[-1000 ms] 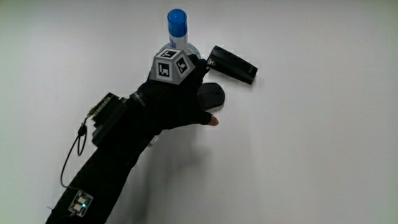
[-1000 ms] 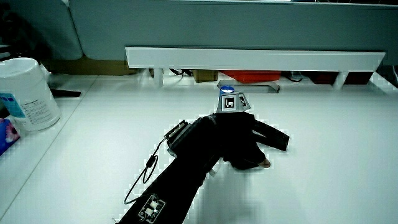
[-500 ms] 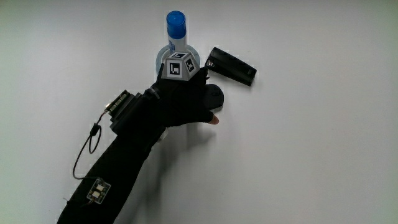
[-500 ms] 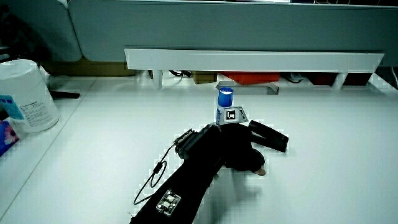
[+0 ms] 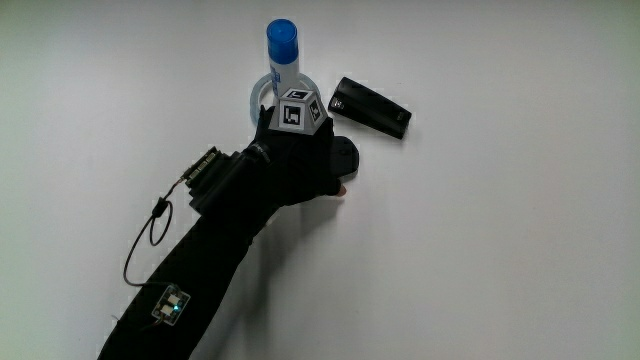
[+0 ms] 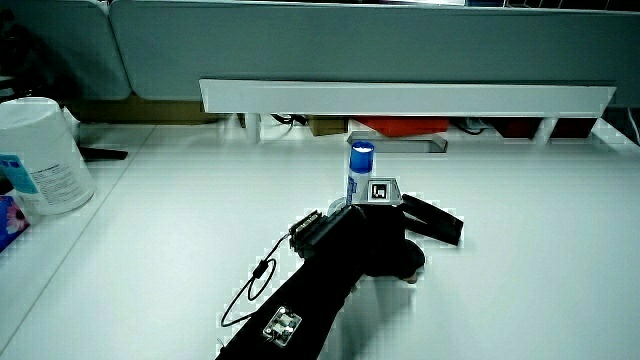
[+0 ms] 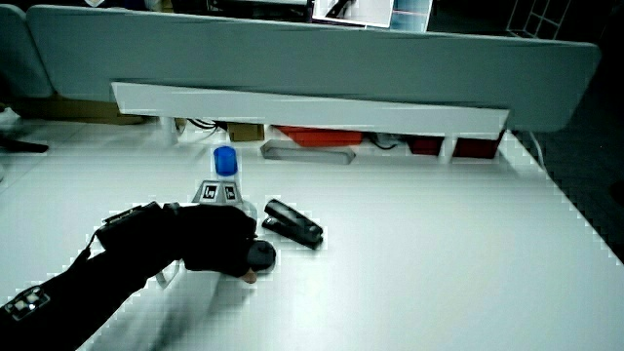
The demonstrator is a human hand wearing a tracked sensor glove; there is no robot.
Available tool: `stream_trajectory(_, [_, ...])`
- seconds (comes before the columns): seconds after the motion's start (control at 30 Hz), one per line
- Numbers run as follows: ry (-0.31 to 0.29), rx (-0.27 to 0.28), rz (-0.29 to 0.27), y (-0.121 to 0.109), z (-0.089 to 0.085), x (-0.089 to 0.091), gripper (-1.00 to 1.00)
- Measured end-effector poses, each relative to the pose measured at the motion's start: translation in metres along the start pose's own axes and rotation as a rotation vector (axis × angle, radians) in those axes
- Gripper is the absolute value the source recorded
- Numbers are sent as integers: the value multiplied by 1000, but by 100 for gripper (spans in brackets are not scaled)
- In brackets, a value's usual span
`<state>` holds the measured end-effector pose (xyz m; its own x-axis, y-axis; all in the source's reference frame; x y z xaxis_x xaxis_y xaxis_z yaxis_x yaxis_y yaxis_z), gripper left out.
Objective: Pick mouse
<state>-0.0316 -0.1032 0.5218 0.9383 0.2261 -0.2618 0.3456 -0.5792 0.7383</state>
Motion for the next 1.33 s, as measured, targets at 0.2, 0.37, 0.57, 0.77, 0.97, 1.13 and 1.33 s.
stream_trajectory(0.2, [11, 39, -2, 1, -2, 1, 100])
stream_trajectory(0.37, [-3, 72, -41, -2, -5, 1, 100])
stream_trajectory(0.57, [-17, 106, -69, -22, 15, 7, 100])
stream_trajectory(0.77, [-1, 144, -109, -62, 35, 15, 100])
stream_trajectory(0.97, [13, 186, -161, -100, 47, 27, 100])
stream_trajectory(1.13, [58, 195, -210, -123, 47, 39, 100])
stream_trajectory(1.33, [106, 229, -276, -151, 40, 56, 100])
